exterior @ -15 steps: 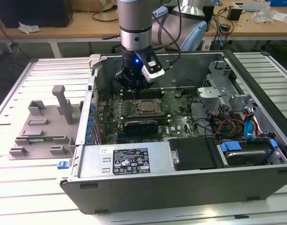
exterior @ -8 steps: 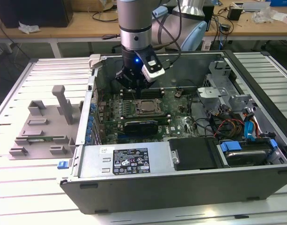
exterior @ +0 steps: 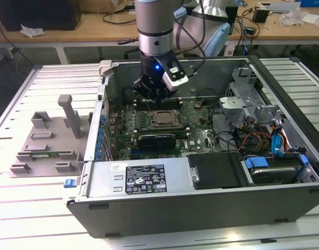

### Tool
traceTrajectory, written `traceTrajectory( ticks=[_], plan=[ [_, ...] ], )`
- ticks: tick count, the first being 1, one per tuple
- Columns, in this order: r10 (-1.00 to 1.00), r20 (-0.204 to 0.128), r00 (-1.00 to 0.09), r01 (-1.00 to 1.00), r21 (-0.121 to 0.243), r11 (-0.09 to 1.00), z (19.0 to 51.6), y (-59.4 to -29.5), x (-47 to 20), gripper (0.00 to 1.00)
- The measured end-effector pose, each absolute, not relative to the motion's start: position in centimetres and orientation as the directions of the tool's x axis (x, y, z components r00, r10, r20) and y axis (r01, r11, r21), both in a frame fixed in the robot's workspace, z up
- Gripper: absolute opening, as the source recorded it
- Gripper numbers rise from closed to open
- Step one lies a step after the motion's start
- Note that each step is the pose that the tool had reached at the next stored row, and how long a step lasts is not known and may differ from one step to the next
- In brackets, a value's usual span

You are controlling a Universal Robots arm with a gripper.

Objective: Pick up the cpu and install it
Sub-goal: 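Close the cpu cover, then install the first cpu locking lever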

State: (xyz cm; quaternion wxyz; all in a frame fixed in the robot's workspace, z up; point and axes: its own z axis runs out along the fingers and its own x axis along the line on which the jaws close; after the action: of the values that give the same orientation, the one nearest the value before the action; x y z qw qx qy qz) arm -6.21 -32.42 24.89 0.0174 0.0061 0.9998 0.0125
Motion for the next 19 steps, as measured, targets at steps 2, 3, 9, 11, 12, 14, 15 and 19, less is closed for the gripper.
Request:
traceTrajectory(
  ticks=[2,3,9,11,12,14,15,19],
  plan=[
    [0.013,-0.035,-0.999,0.012,0.025,1.0,24.9,-32.4,-5.5,0.11],
    [0.013,-0.034,-0.999,0.012,0.025,1.0,24.9,-32.5,-5.2,0.11],
    [0.013,-0.035,-0.999,0.012,0.025,1.0,25.6,-32.4,-5.2,0.11],
    [0.013,-0.035,-0.999,0.012,0.025,1.0,25.7,-32.4,-5.2,0.11],
    [0.013,-0.035,-0.999,0.012,0.026,1.0,25.7,-32.4,-5.2,0.11],
    [0.013,-0.035,-0.999,0.012,0.025,1.0,25.7,-32.4,-5.2,0.11],
    [0.013,-0.035,-0.999,0.012,0.025,1.0,25.8,-32.4,-5.2,0.11],
    [0.013,-0.035,-0.999,0.012,0.025,1.0,25.9,-32.4,-5.2,0.11]
  ],
)
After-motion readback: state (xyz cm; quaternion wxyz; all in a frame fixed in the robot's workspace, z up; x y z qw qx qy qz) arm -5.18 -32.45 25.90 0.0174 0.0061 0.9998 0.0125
